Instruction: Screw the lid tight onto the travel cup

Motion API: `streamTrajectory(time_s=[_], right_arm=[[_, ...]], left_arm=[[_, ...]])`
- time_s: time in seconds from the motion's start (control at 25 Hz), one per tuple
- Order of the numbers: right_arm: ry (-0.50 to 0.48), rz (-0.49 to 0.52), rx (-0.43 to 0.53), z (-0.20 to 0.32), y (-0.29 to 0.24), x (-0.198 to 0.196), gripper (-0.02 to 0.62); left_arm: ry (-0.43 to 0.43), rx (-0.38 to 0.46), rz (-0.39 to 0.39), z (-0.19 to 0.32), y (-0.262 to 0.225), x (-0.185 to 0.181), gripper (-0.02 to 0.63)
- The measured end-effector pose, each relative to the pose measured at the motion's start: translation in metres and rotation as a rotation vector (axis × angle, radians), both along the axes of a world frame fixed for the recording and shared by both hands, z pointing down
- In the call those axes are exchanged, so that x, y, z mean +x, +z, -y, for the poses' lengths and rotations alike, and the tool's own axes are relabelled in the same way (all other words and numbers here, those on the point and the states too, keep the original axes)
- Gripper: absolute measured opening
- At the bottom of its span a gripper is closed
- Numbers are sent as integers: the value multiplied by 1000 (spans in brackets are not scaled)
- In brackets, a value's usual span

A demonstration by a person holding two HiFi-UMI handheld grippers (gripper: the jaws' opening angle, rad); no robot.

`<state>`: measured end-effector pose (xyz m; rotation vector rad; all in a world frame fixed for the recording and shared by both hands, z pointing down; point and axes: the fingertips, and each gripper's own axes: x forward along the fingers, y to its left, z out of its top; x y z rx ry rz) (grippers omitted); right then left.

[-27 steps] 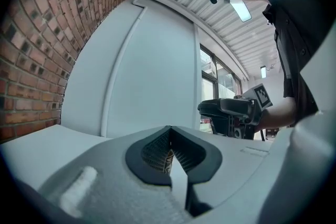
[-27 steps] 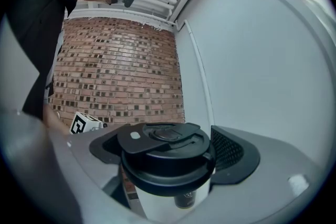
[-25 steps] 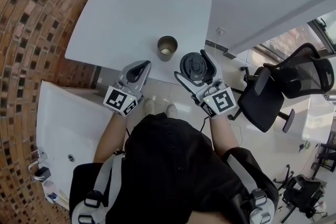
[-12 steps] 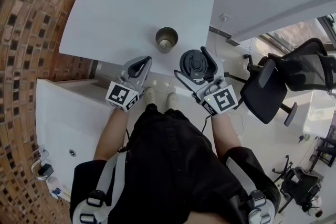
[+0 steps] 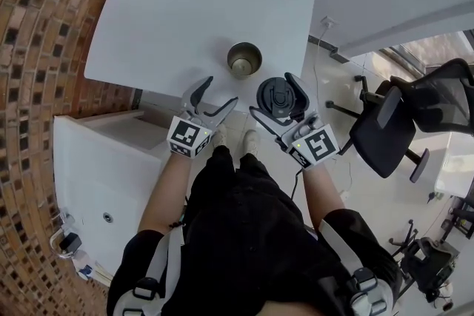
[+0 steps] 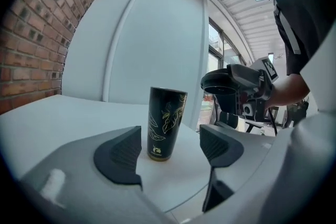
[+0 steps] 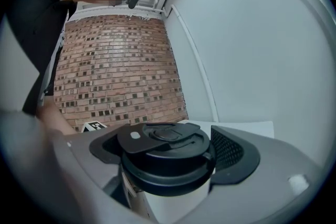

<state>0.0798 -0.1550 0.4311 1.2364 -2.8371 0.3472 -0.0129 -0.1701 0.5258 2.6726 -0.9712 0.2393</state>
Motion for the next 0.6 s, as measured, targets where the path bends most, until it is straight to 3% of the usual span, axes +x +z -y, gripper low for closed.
streamTrajectory(time_s=[0.12, 0.28, 0.36, 0.6], right_arm=[[11, 13, -12, 0, 5, -2, 477], [23, 9, -20, 0, 10, 3, 477], [32, 5, -18, 0, 11, 5, 477], [53, -8, -7, 4, 11, 14, 477]], left_arm=[[23, -23, 9, 11, 13, 4, 360], [21, 9, 38, 31, 23, 10, 364], [25, 11, 28, 38, 27, 13, 400], [104, 10, 43, 49, 48, 34, 400]])
